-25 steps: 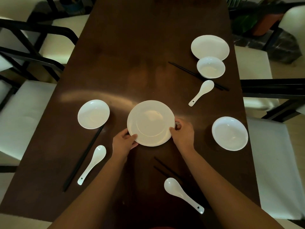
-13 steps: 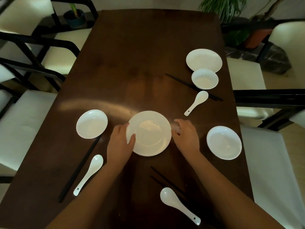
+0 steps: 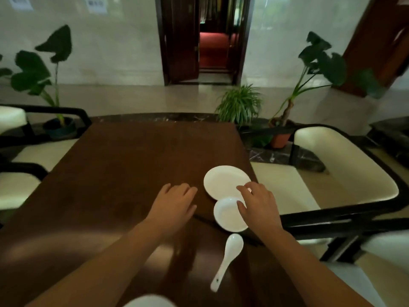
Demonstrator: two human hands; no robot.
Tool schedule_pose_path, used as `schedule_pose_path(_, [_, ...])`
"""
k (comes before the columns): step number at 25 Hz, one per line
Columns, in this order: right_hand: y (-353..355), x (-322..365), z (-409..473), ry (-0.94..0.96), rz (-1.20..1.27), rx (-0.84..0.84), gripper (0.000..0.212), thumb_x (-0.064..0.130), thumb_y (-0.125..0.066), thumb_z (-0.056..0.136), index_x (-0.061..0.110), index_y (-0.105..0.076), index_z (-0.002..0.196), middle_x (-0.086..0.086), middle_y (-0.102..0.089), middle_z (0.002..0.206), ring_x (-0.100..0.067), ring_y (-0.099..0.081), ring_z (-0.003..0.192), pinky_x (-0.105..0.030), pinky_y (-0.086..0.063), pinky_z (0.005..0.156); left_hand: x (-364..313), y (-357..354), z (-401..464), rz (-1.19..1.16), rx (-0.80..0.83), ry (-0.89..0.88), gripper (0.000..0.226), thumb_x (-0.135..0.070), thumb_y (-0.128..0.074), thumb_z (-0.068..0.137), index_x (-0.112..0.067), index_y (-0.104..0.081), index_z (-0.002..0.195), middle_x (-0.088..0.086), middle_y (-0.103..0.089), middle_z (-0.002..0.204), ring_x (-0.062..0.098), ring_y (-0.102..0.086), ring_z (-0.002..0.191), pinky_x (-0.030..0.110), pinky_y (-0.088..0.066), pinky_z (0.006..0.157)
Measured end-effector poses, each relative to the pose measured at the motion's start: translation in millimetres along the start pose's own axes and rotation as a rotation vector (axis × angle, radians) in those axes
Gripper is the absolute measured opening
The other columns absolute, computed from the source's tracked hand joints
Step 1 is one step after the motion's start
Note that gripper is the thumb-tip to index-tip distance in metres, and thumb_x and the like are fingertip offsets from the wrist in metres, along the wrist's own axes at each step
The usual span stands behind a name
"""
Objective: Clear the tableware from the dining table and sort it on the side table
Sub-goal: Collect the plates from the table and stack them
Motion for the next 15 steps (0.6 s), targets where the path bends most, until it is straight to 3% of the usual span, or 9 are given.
schedule_pose_path(4, [-53.3, -38.2, 55.5, -0.052, -0.009, 0.107, 0.044, 0.032, -0.050, 0.091, 0.025, -0.041, 0.133, -0.002, -0.045, 0.137, -0.020, -0.045, 0.118, -0.033, -0.042, 0.094, 5.7, -32.3, 87.4, 0.069, 0.019, -0.027, 0.045, -0.037, -0.040, 0.093, -0.022, -0.035, 0.135, 0.001, -0.048, 0.134, 0.019, -0.048, 0.121, 0.043, -0.026, 0.110])
schedule_pose_path(10, [-118.0, -87.5, 90.4, -0.221, 0.065, 0.188, 0.043, 0.027, -0.052, 0.088, 0.020, -0.043, 0.129, -0.006, -0.043, 0.129, -0.023, -0.044, 0.114, -0.037, -0.045, 0.090, 11.5, -96.1, 153.7, 0.081, 0.069, -0.062, 0.042, -0.037, -0.041, 0.093, -0.020, -0.037, 0.132, 0.005, -0.051, 0.126, 0.022, -0.051, 0.111, 0.040, -0.041, 0.097])
schedule_pose_path(13, [-143.0, -109.2, 88.1, -0.361, 0.195, 0.287, 0.038, 0.023, -0.058, 0.085, 0.013, -0.049, 0.121, -0.012, -0.054, 0.117, -0.026, -0.054, 0.103, -0.036, -0.046, 0.087, 21.0, -127.4, 161.5, -0.116, 0.195, 0.155, 0.046, -0.035, -0.049, 0.091, -0.013, -0.038, 0.130, 0.010, -0.049, 0.124, 0.026, -0.051, 0.110, 0.038, -0.046, 0.088])
schedule_pose_path(15, [-151.6, -117.7, 88.4, -0.463, 0.339, 0.273, 0.033, 0.018, -0.062, 0.082, 0.010, -0.055, 0.113, -0.009, -0.063, 0.103, -0.024, -0.062, 0.084, -0.031, -0.053, 0.075, 23.7, -144.1, 161.1, -0.223, 0.234, 0.264, 0.045, -0.032, -0.055, 0.088, -0.009, -0.044, 0.125, 0.013, -0.049, 0.124, 0.027, -0.051, 0.109, 0.037, -0.045, 0.088])
Point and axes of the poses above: each hand's wrist, its own z-axis towards the middle knuckle, its own y-axis out of the back of the hand, x = y × z, the point moved 7 cm from there along z, towards the middle knuckle
